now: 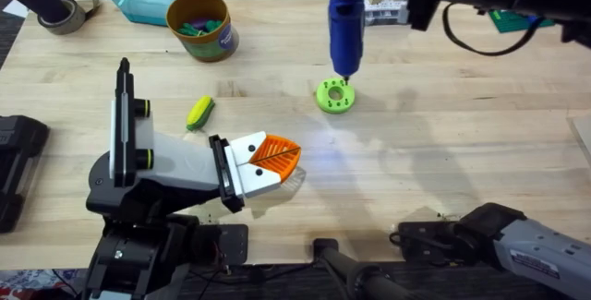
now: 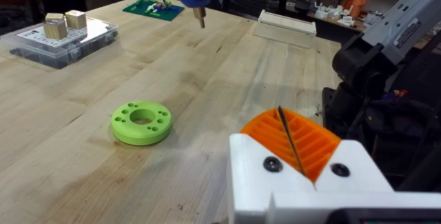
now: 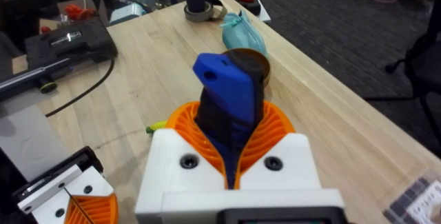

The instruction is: Pick up the gripper from the table and insert it into the empty holder that is missing its gripper. Then pick up a screw, insert it into the mounting hole, and use the screwdriver to tighten it. Finally, clean up the table by picking up the vegetable and placing it into the bucket.

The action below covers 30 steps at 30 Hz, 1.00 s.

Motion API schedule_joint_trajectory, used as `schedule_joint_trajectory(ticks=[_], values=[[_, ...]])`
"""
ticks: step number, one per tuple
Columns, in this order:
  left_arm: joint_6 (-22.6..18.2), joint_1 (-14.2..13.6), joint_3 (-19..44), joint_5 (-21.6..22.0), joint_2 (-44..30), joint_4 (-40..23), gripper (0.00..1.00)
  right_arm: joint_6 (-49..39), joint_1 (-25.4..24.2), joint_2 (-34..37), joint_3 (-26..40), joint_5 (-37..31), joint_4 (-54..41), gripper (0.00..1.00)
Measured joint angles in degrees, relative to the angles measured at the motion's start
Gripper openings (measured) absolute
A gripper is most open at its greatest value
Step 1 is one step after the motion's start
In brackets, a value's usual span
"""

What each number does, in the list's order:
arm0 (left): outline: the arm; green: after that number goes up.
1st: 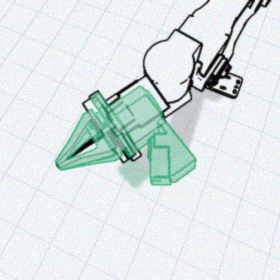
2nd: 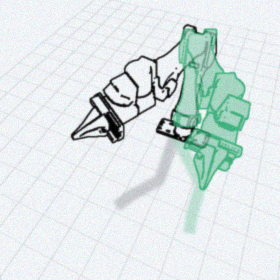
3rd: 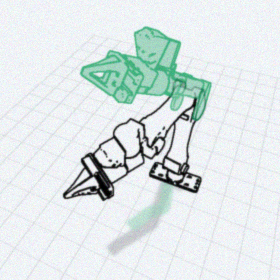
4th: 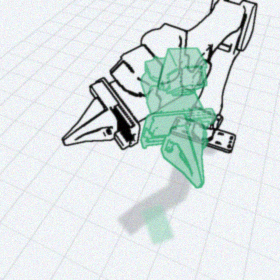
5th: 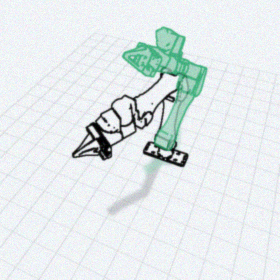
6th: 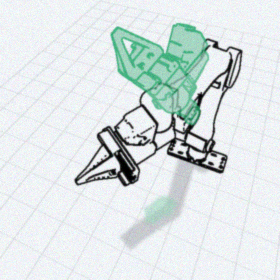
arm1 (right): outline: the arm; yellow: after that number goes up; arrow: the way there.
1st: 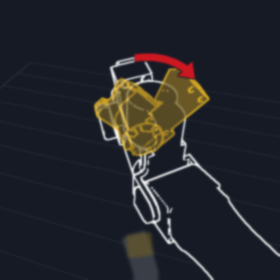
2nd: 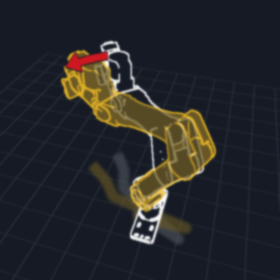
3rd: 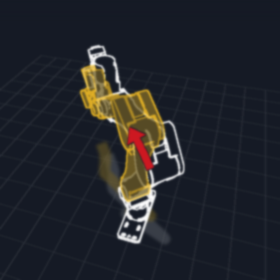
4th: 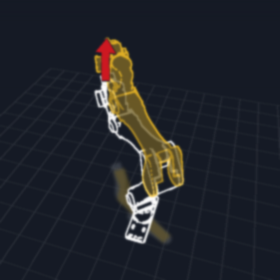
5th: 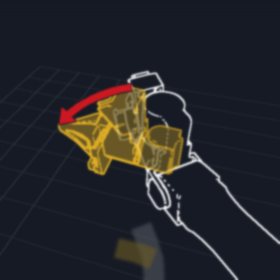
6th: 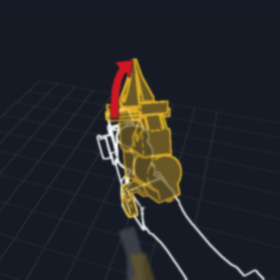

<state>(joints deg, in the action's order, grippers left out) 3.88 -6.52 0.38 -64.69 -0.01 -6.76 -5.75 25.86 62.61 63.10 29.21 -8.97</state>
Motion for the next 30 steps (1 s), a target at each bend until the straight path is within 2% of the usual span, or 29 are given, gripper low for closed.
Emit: schedule_joint_trajectory(ticks=[8,14,23,30], values=[[0.04,0.02,0.0,0.04,-0.02,0.33,0.015,-0.1,1.03,1.26,-0.72,1.33,2.79,0.042],[0.04,0.02,0.0,0.11,0.0,0.33,0.015,0.73,1.03,1.67,-0.97,9.99,16.46,0.043],[0.04,0.02,0.0,0.17,-0.02,0.33,0.015,10.75,1.14,8.49,0.19,24.1,37.94,0.043],[0.04,0.02,0.0,0.19,-0.02,0.35,0.015,20.32,2.79,12.9,0.72,28.45,53.06,0.044]])
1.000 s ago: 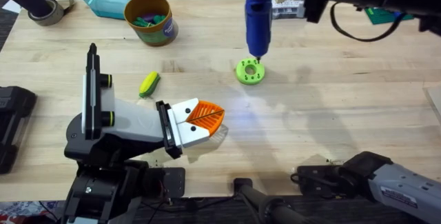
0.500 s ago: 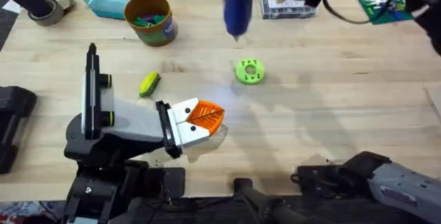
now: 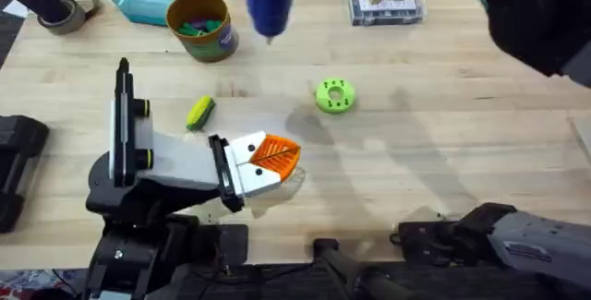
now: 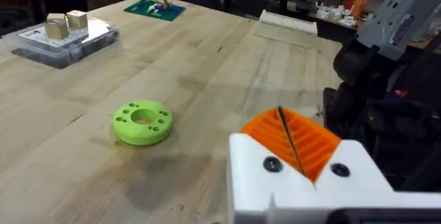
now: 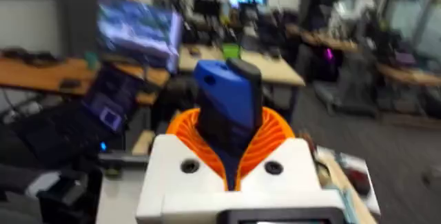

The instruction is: Pick up the gripper from the table and insert it into the empty holder that is missing its gripper. Then pick up a screw, insert it into the mounting hole, and use the screwdriver to tighten it. Finally, clean up the table by picking up the vegetable and placing it into the bucket.

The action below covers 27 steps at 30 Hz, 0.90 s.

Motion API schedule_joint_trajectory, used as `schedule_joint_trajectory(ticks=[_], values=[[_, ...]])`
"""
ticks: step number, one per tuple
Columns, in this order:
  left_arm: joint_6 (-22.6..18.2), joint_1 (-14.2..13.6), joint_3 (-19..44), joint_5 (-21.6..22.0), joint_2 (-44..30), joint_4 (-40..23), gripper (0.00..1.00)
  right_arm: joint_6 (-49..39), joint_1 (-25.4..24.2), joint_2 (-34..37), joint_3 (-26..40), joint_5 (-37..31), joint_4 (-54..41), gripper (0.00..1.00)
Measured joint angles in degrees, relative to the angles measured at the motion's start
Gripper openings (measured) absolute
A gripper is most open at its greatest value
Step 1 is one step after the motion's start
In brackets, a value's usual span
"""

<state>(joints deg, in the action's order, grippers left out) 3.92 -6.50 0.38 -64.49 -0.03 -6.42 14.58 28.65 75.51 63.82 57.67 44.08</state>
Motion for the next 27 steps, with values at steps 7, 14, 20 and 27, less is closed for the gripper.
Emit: schedule_joint_trajectory(ticks=[7,14,20,27], values=[[0.0,0.0,0.0,0.01,0.0,0.0,0.015,3.45,5.68,1.03,0.32,0.64,3.47,0.044],[0.0,0.0,0.0,0.01,0.01,0.0,0.015,4.28,10.54,3.42,0.32,0.7,3.42,0.042],[0.0,0.0,0.0,0.01,0.01,0.0,0.015,4.55,11.36,3.62,0.32,0.7,3.1,0.043],[0.0,0.0,0.0,0.01,0.01,0.0,0.015,4.73,11.36,3.62,0.32,0.72,2.54,0.044]])
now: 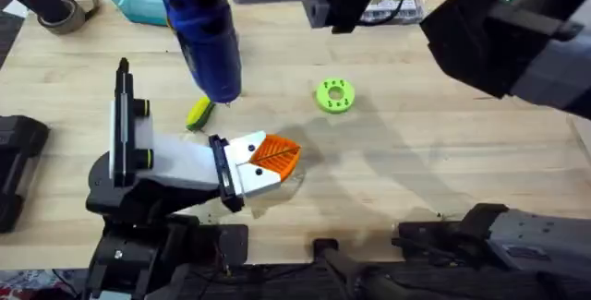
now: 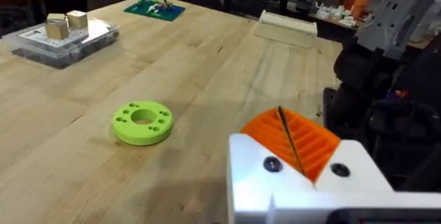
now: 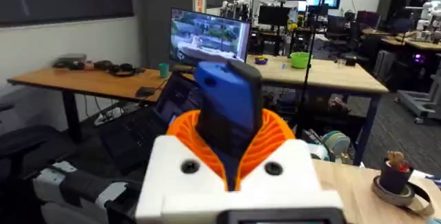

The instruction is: Pick up the gripper from the table and insert it into the empty holder that is missing its gripper. Then pick up a screw, insert it into the mounting hole, and use the screwdriver to tighten it. Finally, clean up the table by picking up the vegetable and placing it into the bucket.

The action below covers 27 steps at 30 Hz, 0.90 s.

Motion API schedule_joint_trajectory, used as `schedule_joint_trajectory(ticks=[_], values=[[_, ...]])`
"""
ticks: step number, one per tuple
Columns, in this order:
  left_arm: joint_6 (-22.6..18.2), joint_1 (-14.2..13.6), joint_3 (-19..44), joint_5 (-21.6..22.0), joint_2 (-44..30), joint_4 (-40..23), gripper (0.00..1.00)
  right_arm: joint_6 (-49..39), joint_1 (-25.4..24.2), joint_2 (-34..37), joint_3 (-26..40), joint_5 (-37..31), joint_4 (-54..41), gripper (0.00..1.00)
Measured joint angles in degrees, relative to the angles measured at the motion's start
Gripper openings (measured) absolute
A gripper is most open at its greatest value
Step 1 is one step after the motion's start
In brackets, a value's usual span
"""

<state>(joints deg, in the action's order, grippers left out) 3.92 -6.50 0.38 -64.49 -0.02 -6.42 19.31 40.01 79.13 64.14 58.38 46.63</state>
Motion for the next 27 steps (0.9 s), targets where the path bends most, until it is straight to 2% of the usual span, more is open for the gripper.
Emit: schedule_joint_trajectory(ticks=[10,27], values=[[0.0,0.0,0.0,0.0,-0.01,-0.01,0.015,0.04,0.0,0.0,0.0,1.3,-4.35,0.044],[0.0,0.0,0.0,0.0,0.0,0.0,0.015,0.03,0.48,0.0,-0.74,2.13,-4.48,0.042]])
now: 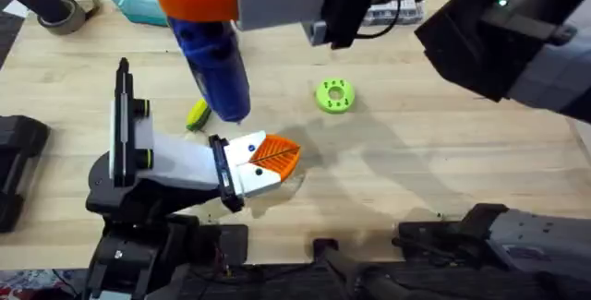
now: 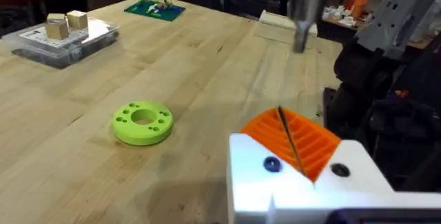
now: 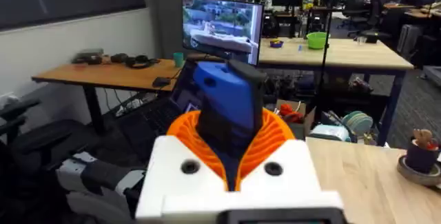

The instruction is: Pick up the gripper from the table and insert it into the empty holder that is missing its gripper. Then pick up a screw, insert it into the mounting hole, and use the screwdriver to tighten it. Finally, clean up the table by picking up the vegetable and placing it into the bucket.

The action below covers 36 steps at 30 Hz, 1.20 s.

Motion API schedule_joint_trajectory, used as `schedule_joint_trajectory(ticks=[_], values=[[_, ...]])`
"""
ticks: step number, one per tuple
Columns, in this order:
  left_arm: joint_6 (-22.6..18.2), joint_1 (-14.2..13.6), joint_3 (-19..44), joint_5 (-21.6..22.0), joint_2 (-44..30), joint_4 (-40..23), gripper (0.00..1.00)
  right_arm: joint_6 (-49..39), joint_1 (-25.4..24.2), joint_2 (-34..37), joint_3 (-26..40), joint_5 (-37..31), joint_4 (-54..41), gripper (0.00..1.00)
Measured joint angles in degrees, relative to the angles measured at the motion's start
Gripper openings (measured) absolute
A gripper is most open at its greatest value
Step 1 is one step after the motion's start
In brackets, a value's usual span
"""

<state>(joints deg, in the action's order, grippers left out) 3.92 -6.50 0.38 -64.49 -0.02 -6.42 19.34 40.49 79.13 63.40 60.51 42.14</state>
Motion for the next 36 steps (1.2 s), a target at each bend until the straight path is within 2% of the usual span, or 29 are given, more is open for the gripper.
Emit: schedule_joint_trajectory(ticks=[8,13,36], values=[[0.0,0.0,0.0,0.0,-0.01,0.0,0.015,0.22,0.19,-0.2,-5.15,0.04,8.94,0.042],[0.0,0.0,0.0,0.0,-0.01,0.0,0.015,0.38,0.26,-0.44,-7.87,0.14,9.01,0.043],[0.0,0.0,0.0,0.0,0.0,0.0,0.015,0.32,0.61,-0.46,-9.2,0.21,7.74,0.042]])
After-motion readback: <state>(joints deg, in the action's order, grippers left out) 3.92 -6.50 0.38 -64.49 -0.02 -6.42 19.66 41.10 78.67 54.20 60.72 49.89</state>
